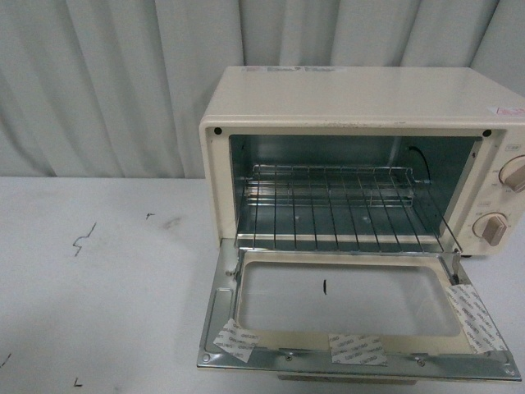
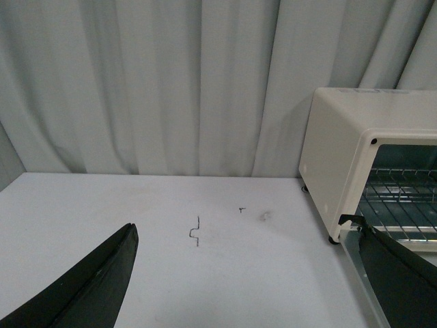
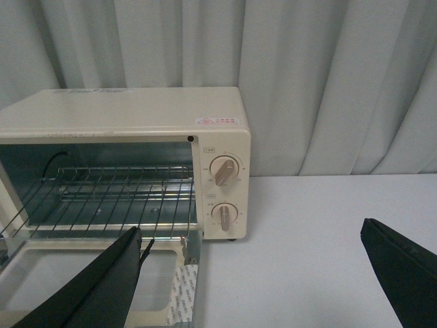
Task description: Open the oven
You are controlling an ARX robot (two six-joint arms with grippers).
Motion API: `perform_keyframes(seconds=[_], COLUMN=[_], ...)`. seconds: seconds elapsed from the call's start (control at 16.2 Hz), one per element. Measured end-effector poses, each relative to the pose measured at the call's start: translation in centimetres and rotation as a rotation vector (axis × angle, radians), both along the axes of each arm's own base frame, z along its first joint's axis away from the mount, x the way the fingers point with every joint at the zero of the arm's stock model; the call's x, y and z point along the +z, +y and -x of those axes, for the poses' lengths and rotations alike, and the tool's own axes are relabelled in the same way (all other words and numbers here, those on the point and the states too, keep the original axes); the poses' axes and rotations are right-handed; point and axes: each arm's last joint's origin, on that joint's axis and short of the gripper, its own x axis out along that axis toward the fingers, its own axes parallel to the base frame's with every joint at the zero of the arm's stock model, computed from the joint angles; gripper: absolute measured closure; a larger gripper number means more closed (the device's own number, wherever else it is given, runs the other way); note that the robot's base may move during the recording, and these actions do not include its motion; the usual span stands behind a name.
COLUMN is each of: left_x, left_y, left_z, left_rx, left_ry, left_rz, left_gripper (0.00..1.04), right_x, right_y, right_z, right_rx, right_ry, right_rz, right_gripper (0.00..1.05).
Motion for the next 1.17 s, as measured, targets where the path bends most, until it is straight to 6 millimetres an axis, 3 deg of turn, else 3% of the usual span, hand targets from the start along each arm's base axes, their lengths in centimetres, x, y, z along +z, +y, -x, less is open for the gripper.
perform_keyframes(seconds=[1.17], left_x=[0.0], left_y=[0.0], left_z=[0.0], left_rx=[0.0], left_ry=[0.0], left_rz=[0.0], left_gripper=[0.07], right_x=[0.0], right_y=[0.0], right_z=[0.0], right_rx=[0.0], right_ry=[0.0], right_rz=[0.0], right_gripper=[0.06])
